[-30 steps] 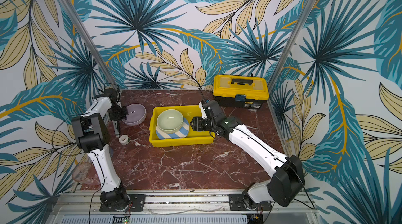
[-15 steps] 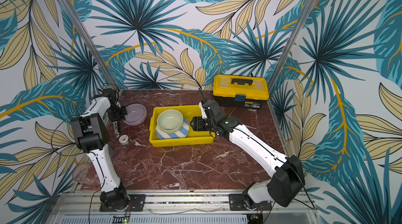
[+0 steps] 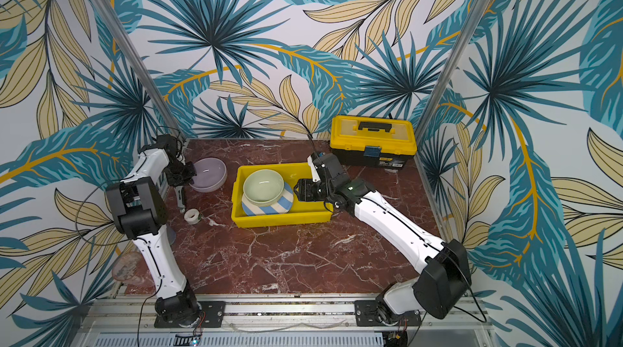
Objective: Place the mixed dishes into the plastic bin
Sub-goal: 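Grip the lavender bowl rim with the left gripper, then lift the lavender bowl with the left gripper and carry it over the bin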
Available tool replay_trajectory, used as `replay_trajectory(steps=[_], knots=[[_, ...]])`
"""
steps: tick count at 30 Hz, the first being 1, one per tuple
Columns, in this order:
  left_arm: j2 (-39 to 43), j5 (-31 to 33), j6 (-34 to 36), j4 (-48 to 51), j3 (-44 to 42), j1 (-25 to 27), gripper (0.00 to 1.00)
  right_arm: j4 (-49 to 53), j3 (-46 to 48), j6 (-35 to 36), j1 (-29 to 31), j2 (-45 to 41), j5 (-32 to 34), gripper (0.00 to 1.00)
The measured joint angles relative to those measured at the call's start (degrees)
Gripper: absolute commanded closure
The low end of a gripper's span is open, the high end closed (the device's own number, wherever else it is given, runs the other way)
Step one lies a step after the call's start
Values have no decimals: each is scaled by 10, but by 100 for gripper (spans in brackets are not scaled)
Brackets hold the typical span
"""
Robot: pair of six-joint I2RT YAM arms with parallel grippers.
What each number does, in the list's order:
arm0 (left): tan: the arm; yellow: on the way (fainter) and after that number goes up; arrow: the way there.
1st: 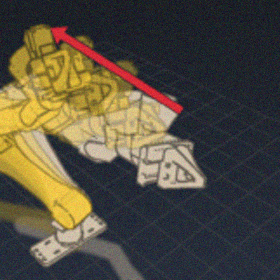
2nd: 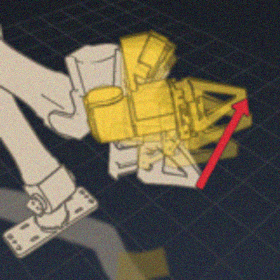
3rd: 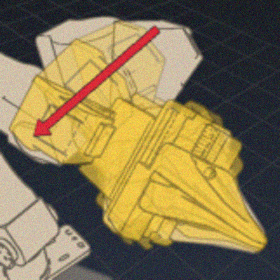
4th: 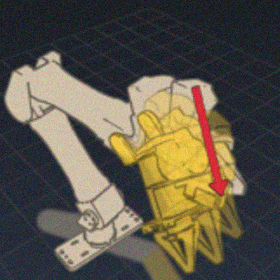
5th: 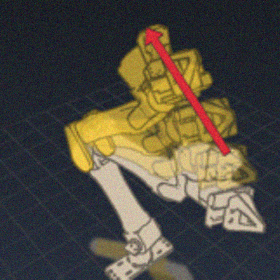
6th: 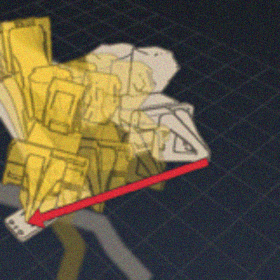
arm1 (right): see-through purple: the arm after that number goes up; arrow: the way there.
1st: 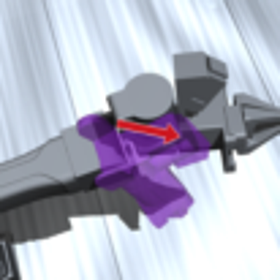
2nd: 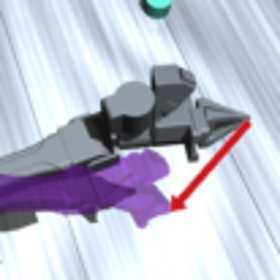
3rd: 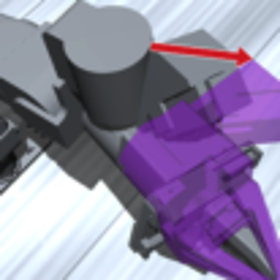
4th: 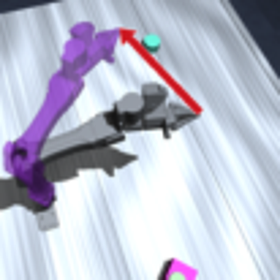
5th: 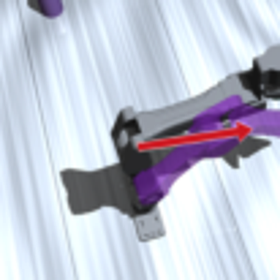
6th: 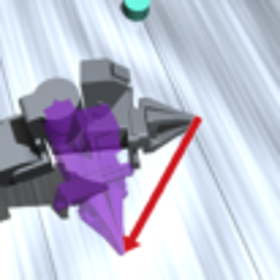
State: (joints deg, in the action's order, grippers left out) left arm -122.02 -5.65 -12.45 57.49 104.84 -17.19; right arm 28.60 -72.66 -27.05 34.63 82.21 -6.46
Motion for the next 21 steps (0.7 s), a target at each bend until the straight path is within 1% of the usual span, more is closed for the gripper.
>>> replay_trajectory(steps=[10,21], knots=[[70,-28,-2,9,0,0,100,4,-5,-4,0,5,0,32],[146,-100,-12,37,0,4,100,10,-6,-4,0,5,4,32]])
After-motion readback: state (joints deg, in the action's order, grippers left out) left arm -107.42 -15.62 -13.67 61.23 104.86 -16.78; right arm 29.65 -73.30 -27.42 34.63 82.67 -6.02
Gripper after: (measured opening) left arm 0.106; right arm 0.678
